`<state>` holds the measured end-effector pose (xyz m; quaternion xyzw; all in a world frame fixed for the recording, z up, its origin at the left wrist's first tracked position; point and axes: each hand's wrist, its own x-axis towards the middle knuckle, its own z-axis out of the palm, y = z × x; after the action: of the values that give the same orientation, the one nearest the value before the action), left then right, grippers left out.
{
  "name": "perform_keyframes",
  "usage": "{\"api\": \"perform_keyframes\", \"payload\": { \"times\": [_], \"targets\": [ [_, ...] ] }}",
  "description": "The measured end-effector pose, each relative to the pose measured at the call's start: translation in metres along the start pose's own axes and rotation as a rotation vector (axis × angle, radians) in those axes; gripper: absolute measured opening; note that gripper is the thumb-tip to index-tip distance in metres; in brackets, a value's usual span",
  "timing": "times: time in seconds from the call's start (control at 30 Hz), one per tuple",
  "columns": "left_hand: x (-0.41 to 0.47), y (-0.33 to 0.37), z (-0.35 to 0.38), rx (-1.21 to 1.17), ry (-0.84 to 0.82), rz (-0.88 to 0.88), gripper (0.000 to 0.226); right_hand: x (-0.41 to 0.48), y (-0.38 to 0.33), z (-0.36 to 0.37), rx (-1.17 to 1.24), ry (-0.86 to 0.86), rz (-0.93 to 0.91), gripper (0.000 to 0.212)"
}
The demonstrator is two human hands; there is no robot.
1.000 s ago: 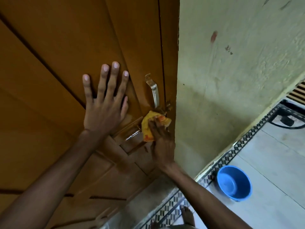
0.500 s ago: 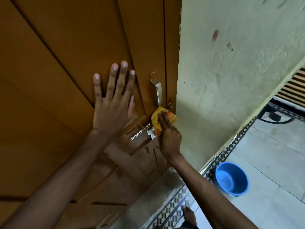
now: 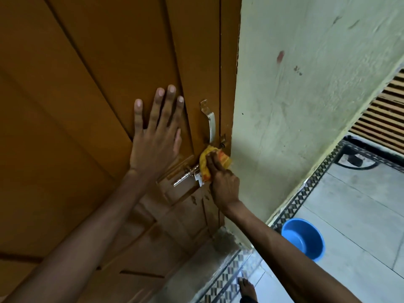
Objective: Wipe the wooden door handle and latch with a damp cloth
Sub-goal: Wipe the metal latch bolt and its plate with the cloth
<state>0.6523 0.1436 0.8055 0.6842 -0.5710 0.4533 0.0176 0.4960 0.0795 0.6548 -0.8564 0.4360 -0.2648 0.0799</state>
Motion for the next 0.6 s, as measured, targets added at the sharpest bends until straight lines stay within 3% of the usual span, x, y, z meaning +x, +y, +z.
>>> {"api": "perform_keyframes", "payload": {
  "times": [0.17, 0.23, 0.3, 0.4, 0.47, 0.53, 0.6],
  "targets": [
    [0.0, 0.001, -0.001, 0.018, -0.004, 0.008, 0.07, -0.014, 0.0, -0.01, -0.082, -0.206, -0.267, 0.079],
    [0.0, 0.001, -0.001, 0.015, -0.005, 0.005, 0.07, -0.005, 0.007, -0.028, -0.053, -0.294, -0.289, 0.073],
    [0.0, 0.0, 0.0, 0.006, -0.009, 0.0, 0.071, 0.005, 0.018, -0.046, 0.102, -0.329, -0.182, 0.059],
    [0.0, 0.0, 0.0, 0.007, -0.006, -0.004, 0.07, 0.012, 0.031, -0.065, 0.675, -0.284, 0.349, 0.042],
    [-0.001, 0.0, -0.001, 0.016, -0.013, -0.003, 0.07, 0.013, 0.036, -0.066, 0.922, -0.214, 0.636, 0.034],
    [-0.001, 0.001, -0.001, 0.012, -0.011, -0.006, 0.069, 0.018, 0.037, -0.064, 0.928, -0.112, 0.684, 0.033],
    [-0.001, 0.0, -0.001, 0.009, -0.013, -0.005, 0.068, 0.026, 0.035, -0.055, 0.753, -0.041, 0.545, 0.038]
  ]
}}
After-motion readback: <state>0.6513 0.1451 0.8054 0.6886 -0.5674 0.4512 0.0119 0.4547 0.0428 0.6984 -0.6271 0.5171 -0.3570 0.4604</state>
